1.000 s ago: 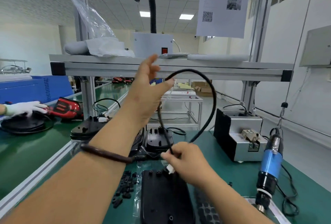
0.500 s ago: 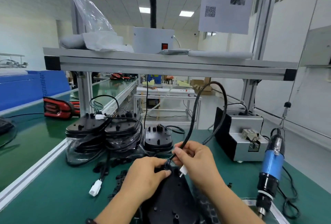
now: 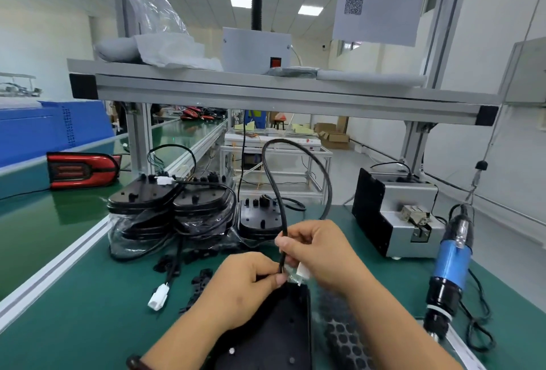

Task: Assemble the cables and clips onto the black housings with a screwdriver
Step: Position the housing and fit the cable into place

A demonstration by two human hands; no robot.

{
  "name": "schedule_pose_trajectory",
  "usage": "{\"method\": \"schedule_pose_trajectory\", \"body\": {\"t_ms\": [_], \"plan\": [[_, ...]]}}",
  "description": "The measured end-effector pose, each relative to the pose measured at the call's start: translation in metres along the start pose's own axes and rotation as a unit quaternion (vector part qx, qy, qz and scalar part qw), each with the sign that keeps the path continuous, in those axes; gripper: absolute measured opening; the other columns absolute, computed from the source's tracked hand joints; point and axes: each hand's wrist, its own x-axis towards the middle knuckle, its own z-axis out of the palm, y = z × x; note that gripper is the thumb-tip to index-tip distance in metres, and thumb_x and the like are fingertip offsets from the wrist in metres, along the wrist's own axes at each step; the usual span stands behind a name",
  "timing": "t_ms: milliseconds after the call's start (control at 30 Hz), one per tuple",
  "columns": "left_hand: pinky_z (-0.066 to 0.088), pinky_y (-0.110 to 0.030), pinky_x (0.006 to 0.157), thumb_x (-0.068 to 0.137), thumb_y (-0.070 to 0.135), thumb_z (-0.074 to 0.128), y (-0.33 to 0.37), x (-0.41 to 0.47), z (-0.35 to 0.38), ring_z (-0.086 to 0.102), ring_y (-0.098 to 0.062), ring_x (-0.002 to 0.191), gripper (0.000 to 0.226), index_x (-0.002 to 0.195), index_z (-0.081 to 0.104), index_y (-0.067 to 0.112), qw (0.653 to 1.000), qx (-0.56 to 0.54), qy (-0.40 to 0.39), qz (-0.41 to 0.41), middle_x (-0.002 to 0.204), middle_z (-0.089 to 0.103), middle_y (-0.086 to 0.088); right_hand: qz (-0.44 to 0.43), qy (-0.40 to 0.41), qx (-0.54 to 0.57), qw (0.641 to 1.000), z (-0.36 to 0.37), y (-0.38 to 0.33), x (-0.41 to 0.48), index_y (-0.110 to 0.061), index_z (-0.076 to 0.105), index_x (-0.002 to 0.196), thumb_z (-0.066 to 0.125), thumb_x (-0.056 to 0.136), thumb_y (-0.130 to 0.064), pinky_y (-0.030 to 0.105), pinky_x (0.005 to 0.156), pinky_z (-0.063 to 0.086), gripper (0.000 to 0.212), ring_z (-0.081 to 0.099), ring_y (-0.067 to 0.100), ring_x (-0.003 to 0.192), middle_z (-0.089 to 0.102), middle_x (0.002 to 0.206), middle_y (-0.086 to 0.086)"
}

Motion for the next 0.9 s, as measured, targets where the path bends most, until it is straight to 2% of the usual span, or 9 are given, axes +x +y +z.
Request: {"method": "schedule_pose_trajectory", "body": {"t_ms": [67,233,367,467,533,600,700,800,900], "plan": [[0.038,-0.024,0.064,0.088,0.029,0.066,-0.002,-0.003,0.0,0.041,-0.002,0.062,0.036,0.055,0.052,0.028,1.0,-0.008,0.007,-0.004,0.062,0.046,0.01,-0.008,-0.008,-0.011,1.0,0.001,-0.002,-0.002,-0.012,0.065,0.064,0.069,0.086,-0.018,0.021,0.058,0.048,0.024,0.054,0.007,0.054,0.058,0.054,-0.005],[0.044,-0.028,0.07,0.087,0.031,0.067,-0.001,-0.006,0.002,0.049,-0.004,0.067,0.023,0.073,0.067,0.013,0.999,-0.041,0.031,-0.015,0.073,0.058,-0.005,-0.016,0.003,-0.007,1.0,0.005,0.0,-0.008,-0.009,0.07,0.074,0.07,0.085,-0.017,0.031,0.064,0.052,0.014,0.056,0.009,0.056,0.062,0.058,-0.001],[0.032,-0.017,0.051,0.084,0.033,0.071,0.002,-0.005,0.001,0.036,-0.003,0.052,0.014,0.07,0.072,0.033,0.996,-0.066,0.033,-0.045,0.053,0.046,0.011,-0.023,0.005,-0.024,0.999,0.007,0.001,-0.01,-0.003,0.066,0.072,0.071,0.084,-0.018,0.03,0.06,0.049,0.02,0.053,0.01,0.055,0.06,0.058,0.003],[0.029,-0.009,0.048,0.081,0.031,0.074,0.003,-0.005,0.001,0.038,0.0,0.046,0.017,0.068,0.071,0.041,0.994,-0.086,0.031,-0.054,0.046,0.049,0.017,-0.026,0.006,-0.049,0.998,0.007,0.003,-0.011,0.001,0.06,0.067,0.071,0.084,-0.02,0.026,0.057,0.044,0.029,0.048,0.01,0.054,0.055,0.057,0.005],[0.033,-0.006,0.053,0.082,0.029,0.074,0.004,-0.006,-0.002,0.047,0.006,0.05,0.012,0.076,0.073,0.04,0.995,-0.092,0.016,-0.048,0.052,0.057,0.023,-0.021,0.018,-0.03,0.999,0.007,0.006,-0.012,0.003,0.059,0.069,0.072,0.084,-0.018,0.025,0.058,0.044,0.029,0.048,0.01,0.054,0.054,0.058,0.004],[0.04,-0.003,0.069,0.083,0.024,0.073,0.002,-0.008,-0.006,0.061,0.013,0.073,0.014,0.093,0.075,0.034,0.993,-0.11,-0.022,-0.04,0.076,0.069,0.027,-0.008,0.038,0.014,0.999,0.007,0.009,-0.012,0.0,0.06,0.067,0.074,0.083,-0.016,0.024,0.058,0.046,0.026,0.051,0.009,0.053,0.056,0.057,0.002],[0.046,-0.017,0.093,0.084,0.018,0.073,-0.004,-0.009,-0.01,0.064,0.004,0.101,0.026,0.107,0.071,0.028,0.99,-0.128,-0.051,-0.042,0.103,0.072,0.015,0.001,0.041,0.062,0.997,0.007,0.01,-0.011,-0.012,0.064,0.065,0.074,0.082,-0.014,0.021,0.057,0.047,0.02,0.055,0.007,0.052,0.061,0.054,-0.003],[0.048,-0.022,0.092,0.08,0.022,0.077,-0.006,-0.009,-0.01,0.065,0.005,0.095,0.021,0.091,0.071,0.039,0.992,-0.118,-0.022,-0.05,0.095,0.073,0.019,0.005,0.019,0.106,0.994,0.007,0.01,-0.012,-0.017,0.07,0.072,0.073,0.084,-0.011,0.02,0.059,0.049,0.013,0.059,0.007,0.055,0.064,0.057,-0.004],[0.048,-0.024,0.095,0.078,0.024,0.078,-0.009,-0.008,-0.009,0.065,0.004,0.096,0.02,0.096,0.075,0.035,0.991,-0.121,-0.02,-0.056,0.098,0.073,0.018,0.001,0.029,0.105,0.994,0.01,0.012,-0.014,-0.017,0.069,0.069,0.073,0.084,-0.01,0.021,0.06,0.051,0.017,0.06,0.007,0.057,0.064,0.058,-0.005]]}}
